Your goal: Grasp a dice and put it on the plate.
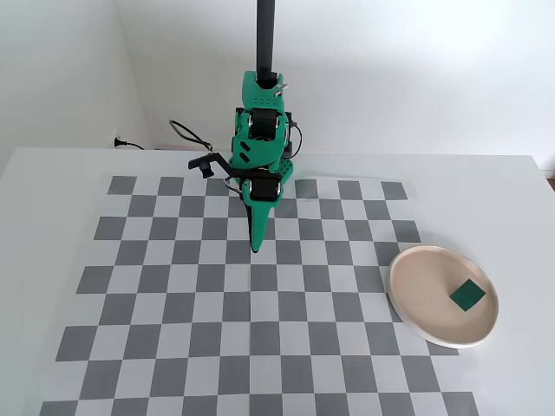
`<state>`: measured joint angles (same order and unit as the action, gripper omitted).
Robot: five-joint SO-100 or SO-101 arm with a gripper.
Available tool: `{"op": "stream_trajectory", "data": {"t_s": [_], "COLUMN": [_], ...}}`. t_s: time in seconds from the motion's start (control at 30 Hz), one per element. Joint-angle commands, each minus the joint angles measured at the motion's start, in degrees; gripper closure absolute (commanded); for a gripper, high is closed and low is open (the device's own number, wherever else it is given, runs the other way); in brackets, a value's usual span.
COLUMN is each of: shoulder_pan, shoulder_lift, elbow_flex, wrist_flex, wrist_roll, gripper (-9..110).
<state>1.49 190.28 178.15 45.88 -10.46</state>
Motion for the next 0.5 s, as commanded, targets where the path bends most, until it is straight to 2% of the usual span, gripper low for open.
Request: {"op": "stream_trajectory", "data": {"t_s": [0.0,0.2,0.47], "shoulder_pan": [-0.2,-0.6,-0.8], "shoulder_lift": [0.9,0.9,0.9], "elbow_flex": [-0.9,-0.9,-0.9], "wrist_flex": [6.0,7.5,7.6], "wrist_roll": [6.2,13.1,11.1], "gripper": [106,106,106]}}
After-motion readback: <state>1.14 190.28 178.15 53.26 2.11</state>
